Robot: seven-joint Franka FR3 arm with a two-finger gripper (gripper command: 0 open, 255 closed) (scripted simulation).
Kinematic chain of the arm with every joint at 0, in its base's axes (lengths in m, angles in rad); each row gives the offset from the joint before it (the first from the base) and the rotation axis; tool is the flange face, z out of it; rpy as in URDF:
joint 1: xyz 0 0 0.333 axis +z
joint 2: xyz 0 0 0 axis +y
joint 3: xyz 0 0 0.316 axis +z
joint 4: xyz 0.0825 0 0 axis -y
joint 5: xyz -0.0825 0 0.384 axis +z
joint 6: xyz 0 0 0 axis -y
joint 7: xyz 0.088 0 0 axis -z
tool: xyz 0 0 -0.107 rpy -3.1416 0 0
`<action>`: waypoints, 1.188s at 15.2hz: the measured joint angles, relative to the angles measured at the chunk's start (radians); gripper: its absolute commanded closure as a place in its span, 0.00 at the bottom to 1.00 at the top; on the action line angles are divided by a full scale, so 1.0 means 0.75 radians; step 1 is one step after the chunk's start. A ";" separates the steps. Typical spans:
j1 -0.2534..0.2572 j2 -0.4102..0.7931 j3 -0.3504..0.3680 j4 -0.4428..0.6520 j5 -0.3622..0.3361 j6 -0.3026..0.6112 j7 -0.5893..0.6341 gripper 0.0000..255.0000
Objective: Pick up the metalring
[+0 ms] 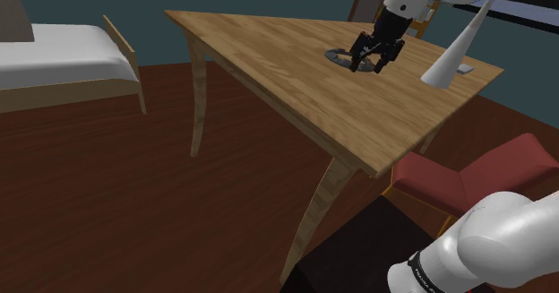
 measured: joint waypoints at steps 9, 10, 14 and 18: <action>-0.035 0.495 -0.035 0.539 0.014 -0.045 0.063 0.00; -0.038 0.551 -0.038 0.614 0.017 -0.065 0.072 0.00; -0.072 0.828 -0.065 0.991 0.043 -0.165 0.074 0.00; -0.076 0.876 -0.068 1.013 0.046 -0.140 0.085 0.00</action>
